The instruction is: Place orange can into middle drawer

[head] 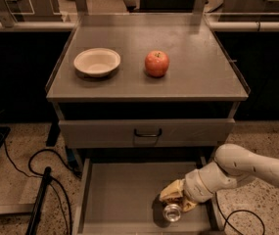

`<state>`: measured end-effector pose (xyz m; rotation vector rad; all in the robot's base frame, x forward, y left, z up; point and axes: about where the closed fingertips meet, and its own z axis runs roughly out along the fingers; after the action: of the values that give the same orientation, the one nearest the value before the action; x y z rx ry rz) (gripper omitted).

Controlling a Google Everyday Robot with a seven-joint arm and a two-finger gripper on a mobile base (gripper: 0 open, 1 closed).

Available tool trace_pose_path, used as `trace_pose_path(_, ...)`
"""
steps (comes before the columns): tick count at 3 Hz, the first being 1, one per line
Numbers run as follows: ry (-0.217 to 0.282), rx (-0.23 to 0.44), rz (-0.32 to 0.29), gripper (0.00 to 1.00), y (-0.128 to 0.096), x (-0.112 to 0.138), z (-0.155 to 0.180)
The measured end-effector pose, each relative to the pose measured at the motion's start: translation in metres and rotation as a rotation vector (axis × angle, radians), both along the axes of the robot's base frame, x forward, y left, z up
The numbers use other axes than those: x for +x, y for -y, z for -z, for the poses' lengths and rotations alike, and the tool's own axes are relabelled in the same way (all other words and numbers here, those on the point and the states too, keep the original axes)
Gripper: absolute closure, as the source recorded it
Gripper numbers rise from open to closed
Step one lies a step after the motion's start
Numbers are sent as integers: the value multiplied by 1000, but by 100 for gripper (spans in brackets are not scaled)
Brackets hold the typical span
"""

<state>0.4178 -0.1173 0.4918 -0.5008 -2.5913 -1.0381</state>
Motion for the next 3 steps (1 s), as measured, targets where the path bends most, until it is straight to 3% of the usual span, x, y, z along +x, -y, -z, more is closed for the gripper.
trace_pose_path(1,18,-6,53,100,-9,24,34)
trace_pose_path(2,22,-7,57,100,-15,24,37)
trace_pose_path(3,35,15,106,100,-24,37,50)
